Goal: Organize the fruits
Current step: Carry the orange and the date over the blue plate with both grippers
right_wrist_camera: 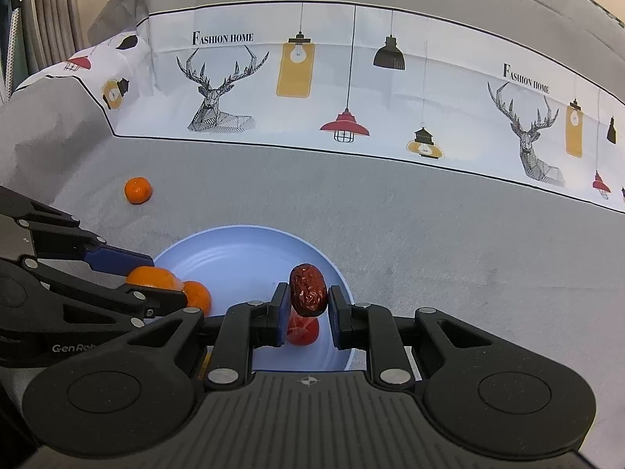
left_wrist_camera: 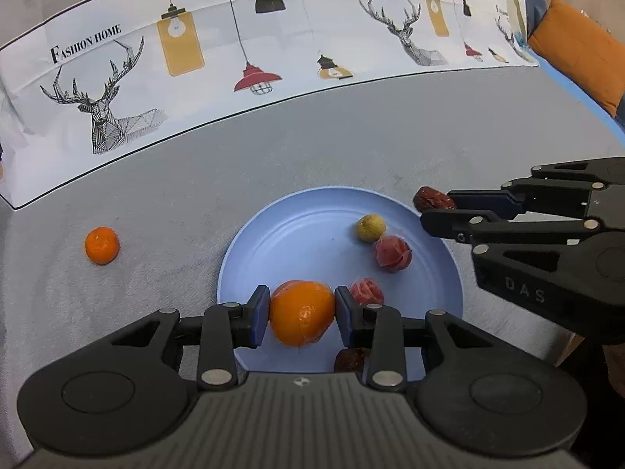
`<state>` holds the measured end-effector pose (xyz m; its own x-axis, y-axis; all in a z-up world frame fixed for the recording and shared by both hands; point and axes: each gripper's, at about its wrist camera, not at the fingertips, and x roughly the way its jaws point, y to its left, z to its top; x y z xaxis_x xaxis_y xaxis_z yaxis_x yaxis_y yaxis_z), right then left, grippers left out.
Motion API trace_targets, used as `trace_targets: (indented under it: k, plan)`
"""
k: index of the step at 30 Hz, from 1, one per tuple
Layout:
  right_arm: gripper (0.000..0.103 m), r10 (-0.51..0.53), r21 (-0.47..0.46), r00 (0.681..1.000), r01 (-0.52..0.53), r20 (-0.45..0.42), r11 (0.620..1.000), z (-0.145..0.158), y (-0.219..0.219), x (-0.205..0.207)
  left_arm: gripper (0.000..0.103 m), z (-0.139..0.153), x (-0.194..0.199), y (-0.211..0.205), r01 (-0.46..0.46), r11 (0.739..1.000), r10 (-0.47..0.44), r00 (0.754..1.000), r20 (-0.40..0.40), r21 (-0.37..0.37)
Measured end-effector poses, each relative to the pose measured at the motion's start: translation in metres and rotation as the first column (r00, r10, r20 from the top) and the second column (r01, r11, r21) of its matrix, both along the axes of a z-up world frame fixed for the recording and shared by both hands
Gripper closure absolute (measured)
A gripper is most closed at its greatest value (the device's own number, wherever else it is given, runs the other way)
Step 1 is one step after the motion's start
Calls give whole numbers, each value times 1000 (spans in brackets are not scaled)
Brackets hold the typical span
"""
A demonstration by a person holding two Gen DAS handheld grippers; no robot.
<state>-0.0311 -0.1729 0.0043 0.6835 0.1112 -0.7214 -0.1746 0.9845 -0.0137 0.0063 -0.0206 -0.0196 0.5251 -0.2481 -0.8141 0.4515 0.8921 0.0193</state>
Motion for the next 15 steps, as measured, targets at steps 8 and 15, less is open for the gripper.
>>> trace_targets:
  k: [8, 15]
  plan:
    - [82, 1, -1, 1000, -1, -8, 1000, -2, 1, 2, 63, -4, 3, -1, 3, 1000, -3, 1000, -17, 17]
    - [82, 4, 1, 1000, -4, -14, 1000, -2, 2, 3, 63, -5, 3, -2, 7, 1000, -7, 1000, -22, 20]
